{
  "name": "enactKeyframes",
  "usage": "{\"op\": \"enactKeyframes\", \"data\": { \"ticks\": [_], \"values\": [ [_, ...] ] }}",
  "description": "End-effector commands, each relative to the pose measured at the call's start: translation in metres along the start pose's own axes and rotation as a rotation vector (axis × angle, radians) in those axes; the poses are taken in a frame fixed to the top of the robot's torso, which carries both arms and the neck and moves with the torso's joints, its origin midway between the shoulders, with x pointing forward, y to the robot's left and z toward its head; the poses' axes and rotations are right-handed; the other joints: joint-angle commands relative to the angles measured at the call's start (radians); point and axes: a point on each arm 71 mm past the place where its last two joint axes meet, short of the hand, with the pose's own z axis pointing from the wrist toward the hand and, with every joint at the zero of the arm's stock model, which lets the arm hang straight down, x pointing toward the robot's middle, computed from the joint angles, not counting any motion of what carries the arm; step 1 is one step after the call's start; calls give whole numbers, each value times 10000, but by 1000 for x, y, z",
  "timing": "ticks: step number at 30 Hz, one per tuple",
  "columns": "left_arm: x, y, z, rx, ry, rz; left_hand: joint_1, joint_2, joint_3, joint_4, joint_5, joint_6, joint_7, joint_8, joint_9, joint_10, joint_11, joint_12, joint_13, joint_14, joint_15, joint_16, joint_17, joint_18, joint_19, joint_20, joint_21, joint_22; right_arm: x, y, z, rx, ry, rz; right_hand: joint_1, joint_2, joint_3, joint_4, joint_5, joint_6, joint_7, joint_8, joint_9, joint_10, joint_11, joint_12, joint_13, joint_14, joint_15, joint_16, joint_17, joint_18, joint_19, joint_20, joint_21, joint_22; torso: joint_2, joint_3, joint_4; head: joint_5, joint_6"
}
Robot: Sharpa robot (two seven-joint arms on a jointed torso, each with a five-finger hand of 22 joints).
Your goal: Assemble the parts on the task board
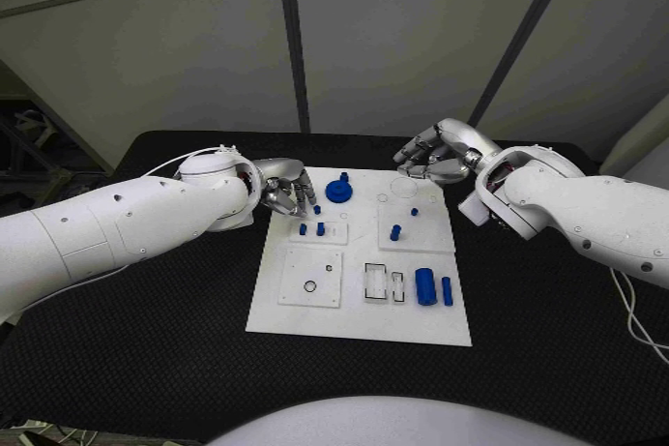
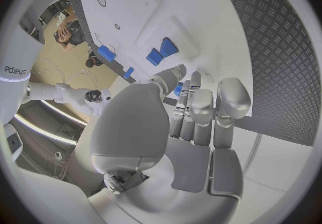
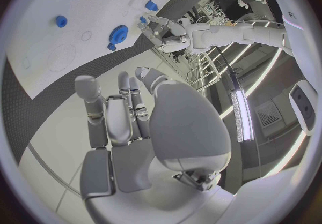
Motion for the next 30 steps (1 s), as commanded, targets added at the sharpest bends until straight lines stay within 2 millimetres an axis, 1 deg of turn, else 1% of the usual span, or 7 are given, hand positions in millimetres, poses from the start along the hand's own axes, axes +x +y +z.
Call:
{"op": "enactKeyframes", "data": {
  "ticks": [1, 8, 17, 21, 22, 23, 30],
  "values": [
    [-9, 2, -4, -19, -443, -239, 6, -63, 40, -32, -13, -113, -14, -27, -24, -123, 7, -73, -7, -114, 18, -80, -140, -320, -111, -3, -174, -78, -3, -4, -2, -19, 169, -1418, 139, -52, 143, -78, -94, 93, -7, -57, -2, 211, 119, -738, -690, 171, 102, -72, -37, 222, -64, 56, -31, -8, -4, 1, 9, -5, 36],
    [-22, 10, -18, 56, -1100, -1197, -47, -59, 27, -5, -13, -11, 38, 56, -23, -185, 40, -91, 7, -356, 49, -385, -697, -225, -330, 29, -687, -341, -9, -13, -10, 111, 137, -3365, 227, -99, 255, -260, -185, 184, -23, -197, -40, 496, 142, -1484, -1479, 209, 112, -24, 72, 199, 14, 89, 96, 167, -3, 7, -16, -72, 107],
    [-39, 18, -52, 872, -3072, -5762, -35, 23, -142, -83, -75, 1004, 179, 584, 99, 206, 97, 330, 218, -1343, 116, -1400, -2239, 385, -2162, 103, -4445, -2355, 4, -18, -22, 9, 499, -5560, 237, -166, 267, -353, -321, 326, -77, -246, -55, 718, 114, -1773, -1841, 266, 92, 103, 252, 155, 165, 72, 283, 432, 1, 7, 21, -568, 149],
    [-39, 21, -66, 1207, -3778, -8013, 18, 114, -222, -125, -81, 1186, 162, 694, 111, 346, 57, 506, 300, -1635, 101, -1644, -2637, 392, -2294, 107, -4653, -2482, 15, -21, -24, 2, 664, -6197, 198, -212, 262, -351, -409, 359, -78, -269, -63, 719, 124, -1893, -1964, 269, 99, 111, 264, 149, 177, 75, 303, 462, -11, 3, 17, -625, 161],
    [-38, 21, -69, 1300, -3876, -8582, 39, 152, -262, -143, -81, 1252, 135, 741, 115, 391, 40, 598, 344, -2220, 80, -2332, -3598, 397, -2316, 96, -4718, -2526, 18, -21, -24, 0, 696, -6298, 190, -224, 261, -351, -424, 364, -80, -275, -66, 718, 127, -1918, -1990, 269, 101, 113, 267, 148, 178, 76, 306, 467, -8, 2, 16, -647, 167],
    [-37, 20, -71, 1400, -3948, -9116, 56, 198, -295, -154, -77, 1280, 125, 765, 110, 394, 21, 661, 376, -2346, 71, -2531, -3780, 397, -2316, 87, -4764, -2560, 20, -22, -24, -2, 731, -6388, 184, -237, 260, -352, -437, 364, -80, -284, -69, 714, 130, -1944, -2016, 270, 103, 116, 272, 148, 179, 78, 308, 470, -2, 1, 9, -648, 171],
    [-30, 11, -81, 2051, -4132, -11365, -30, 276, -475, -114, -80, 1305, 118, 810, 86, 319, 7, 794, 445, -2435, 86, -2828, -3957, 385, -2368, 96, -4939, -2679, 36, -23, -24, -34, 1022, -6692, 158, -272, 254, -349, -505, 359, -78, -315, -81, 711, 142, -2014, -2094, 270, 111, 120, 279, 145, 183, 85, 316, 484, -5, -6, 17, -692, 178]
  ]
}}
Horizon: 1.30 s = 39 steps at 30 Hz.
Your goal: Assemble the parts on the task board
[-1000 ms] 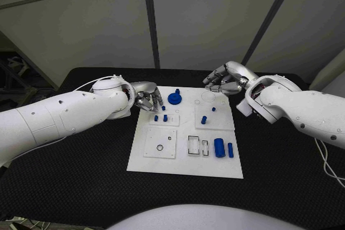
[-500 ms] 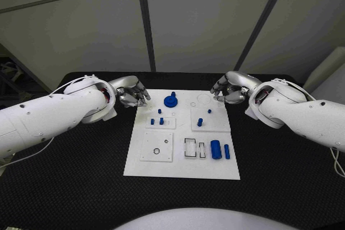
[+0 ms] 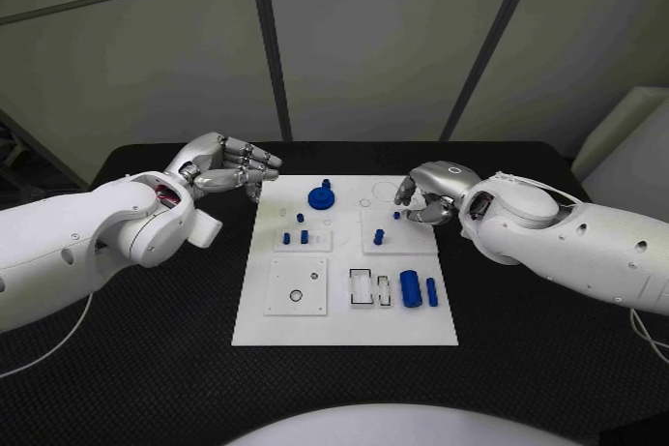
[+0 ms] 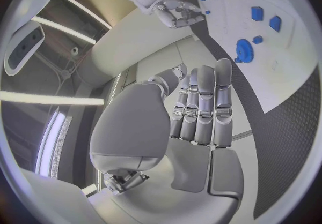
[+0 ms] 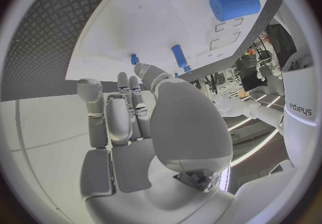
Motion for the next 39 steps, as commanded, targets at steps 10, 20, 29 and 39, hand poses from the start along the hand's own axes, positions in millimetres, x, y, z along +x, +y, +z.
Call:
{"op": "enactKeyframes", "data": {
  "ticks": [10, 20, 29, 39],
  "values": [
    [4, -8, -7, 670, -778, -2964, -77, 120, -206, 23, -38, 52, -20, 61, -35, -76, -18, 149, 54, -152, 13, -205, -111, -92, -127, 35, -192, -113, 9, 8, 8, -15, 223, -832, 21, -102, 29, -56, -96, 31, 11, -94, -20, 69, 7, -104, -72, 289, 31, 70, 53, -29, 128, -1, 89, 74, 12, 2, 6, -16, 28],
    [5, -8, -7, 657, -759, -3034, -84, 130, -243, 26, -34, 20, 2, 51, -49, -121, -1, 158, 59, -153, 23, -229, -130, -94, -130, 41, -226, -139, 13, 9, 12, 9, 423, -861, 100, -37, 122, -97, -138, 79, 26, -112, -26, 149, 11, -160, -169, 318, 32, 152, 166, -55, 225, 2, 190, 225, 22, 3, 2, -4, -11],
    [5, -7, -7, 629, -746, -3044, -79, 138, -268, 22, -33, -14, 23, 40, -61, -160, 15, 163, 63, -151, 33, -243, -142, -96, -128, 47, -249, -157, 17, 10, 14, 53, 664, -976, 259, 28, 338, -240, -414, 271, 16, -94, -15, 441, -23, -199, -319, 335, 5, 218, 249, -81, 316, -17, 337, 418, 7, 0, 6, 16, -45],
    [6, -7, -7, 607, -732, -3050, -74, 142, -274, 19, -33, -24, 29, 36, -65, -173, 20, 165, 64, -151, 36, -247, -146, -96, -127, 49, -256, -162, 19, 11, 15, 70, 770, -1065, 454, 162, 569, -452, -672, 651, -81, 32, 44, 933, -149, -142, -359, 355, -94, 276, 319, -133, 488, -101, 596, 770, 9, 5, -2, 19, -63]
  ]
}}
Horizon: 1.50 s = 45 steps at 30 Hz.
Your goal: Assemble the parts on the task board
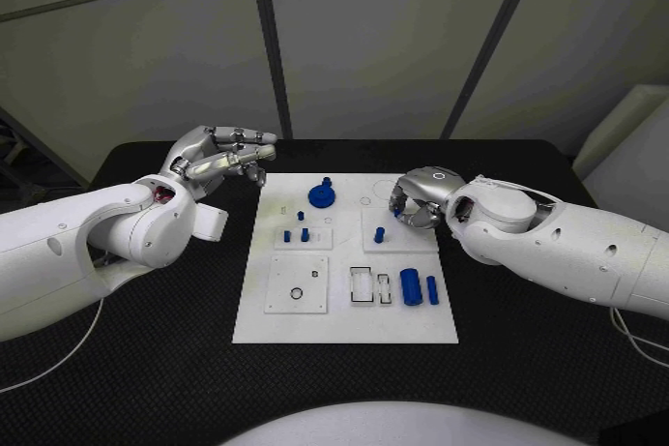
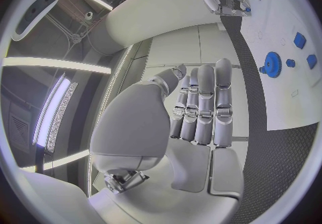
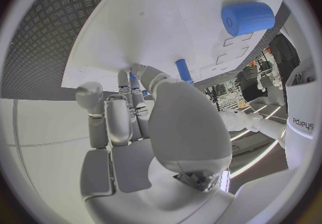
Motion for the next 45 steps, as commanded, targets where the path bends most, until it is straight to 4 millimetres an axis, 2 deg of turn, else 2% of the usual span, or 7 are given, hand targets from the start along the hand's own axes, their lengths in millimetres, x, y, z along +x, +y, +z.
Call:
{"op": "enactKeyframes", "data": {
  "ticks": [1, 11, 17, 25, 39, 45],
  "values": [
    [1, -2, 0, 162, -5, -69, -35, 103, -47, 13, -33, -21, 26, 24, -8, -61, -18, 61, 14, -51, 5, -65, -9, -95, -55, -22, -50, -15, 3, 0, 0, 38, 217, -176, 64, 50, 68, -10, -71, 137, 2, 60, 20, 149, -14, 28, 7, 355, -101, 32, 2, -139, 129, -14, 89, 92, 5, 1, -2, 2, -10],
    [1, -1, 1, 156, -21, -64, -16, 116, -60, 3, -31, -47, 43, 16, -18, -94, -6, 67, 17, -48, 13, -73, -17, -96, -51, -17, -67, -28, 3, 4, 1, 7, -86, -87, 65, 264, 164, -98, -214, 543, -140, 200, 103, 588, -167, 44, 43, 359, -227, -8, -85, -190, 289, -121, 311, 408, 1, 1, -3, 4, -27],
    [0, -1, 1, 138, -22, -63, -7, 124, -67, -2, -31, -61, 52, 12, -24, -115, 2, 69, 18, -46, 18, -77, -21, -97, -47, -14, -75, -35, 0, 4, -1, 92, -538, -9, 115, 369, 278, -169, -394, 624, -159, 209, 124, 687, -193, 5, 56, 360, -257, -37, -146, -212, 350, -161, 399, 530, 0, 3, -6, 7, -28],
    [-1, 0, 1, 107, -45, -56, -9, 139, -103, 0, -32, -96, 78, 5, -37, -163, 23, 82, 23, 3, 33, -43, -13, -99, -17, -3, -82, -46, -4, 4, -3, 86, -915, 56, 116, 374, 289, -176, -408, 633, -159, 210, 127, 695, -194, -2, 56, 357, -259, -51, -169, -219, 372, -165, 422, 566, -7, 13, -10, 3, -25],
    [-3, 2, 1, 15, -109, -41, -32, 155, -148, 19, -33, -160, 120, -15, -59, -241, 60, 89, 25, 8, 60, -26, -8, -102, 0, 12, -101, -63, -13, 10, -14, -221, -1645, 295, 109, 348, 296, -195, -425, 636, -158, 204, 128, 696, -193, -24, 55, 362, -261, -43, -161, -225, 388, -169, 445, 598, -5, 9, -11, -5, 9],
    [-4, 3, 2, -6, -111, -42, -33, 159, -157, 22, -32, -177, 128, -20, -64, -260, 68, 92, 26, 0, 68, -26, -8, -103, 0, 16, -108, -68, -19, 19, -23, -518, -1915, 556, 110, 346, 297, -197, -425, 636, -158, 203, 128, 696, -193, -25, 55, 362, -261, -42, -160, -226, 392, -170, 449, 604, -10, -8, -7, 4, 32]
  ]
}}
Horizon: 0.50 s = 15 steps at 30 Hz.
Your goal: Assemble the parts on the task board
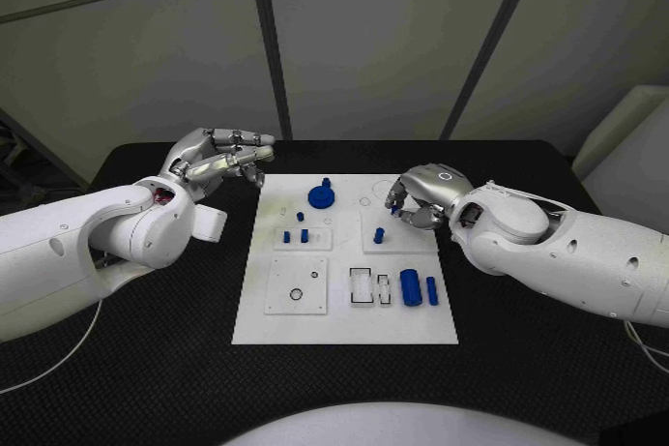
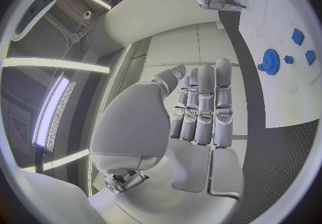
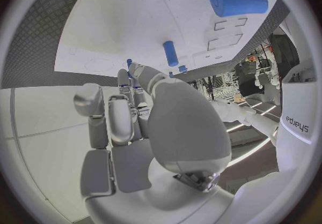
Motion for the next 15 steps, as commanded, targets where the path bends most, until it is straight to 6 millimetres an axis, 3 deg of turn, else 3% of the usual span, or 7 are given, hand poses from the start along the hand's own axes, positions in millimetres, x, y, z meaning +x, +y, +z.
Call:
{"op": "enactKeyframes", "data": {
  "ticks": [1, 9, 15],
  "values": [
    [1, -1, 1, 73, 36, -47, 6, 123, -79, -8, -31, -82, 28, -23, -18, -79, 19, 54, 13, -6, 72, 9, -3, -103, -1, 20, -38, -13, -9, 9, -3, -247, -617, 296, -6, 33, 46, -1, -16, 41, 0, 29, 16, 59, -20, -34, -11, 366, -43, -34, 12, -65, 95, -15, 58, 19, -5, -14, 4, 14, 19],
    [3, 0, 1, 63, 88, -73, 6, 123, -80, -7, -31, -84, 29, -23, -19, -82, 20, 54, 13, -7, 73, 9, -3, -103, -2, 20, -39, -13, -19, 42, -8, -1133, -986, 949, 1, 14, 61, -26, 1, 37, 5, 18, 14, 63, -18, -53, -11, 371, -43, -22, 25, -70, 108, -18, 79, 46, -2, -11, 11, 155, 57],
    [6, 0, 3, 52, 169, -110, 3, 127, -88, -4, -31, -98, 37, -27, -23, -102, 27, 56, 13, -15, 79, 8, -3, -103, -2, 24, -46, -18, -20, 71, -2, -1796, -965, 1382, 2, 9, 68, -35, 9, 31, 11, 10, 13, 61, -13, -64, -11, 376, -43, -9, 43, -73, 116, -20, 90, 62, 9, -23, 17, 431, 32]
  ]
}}
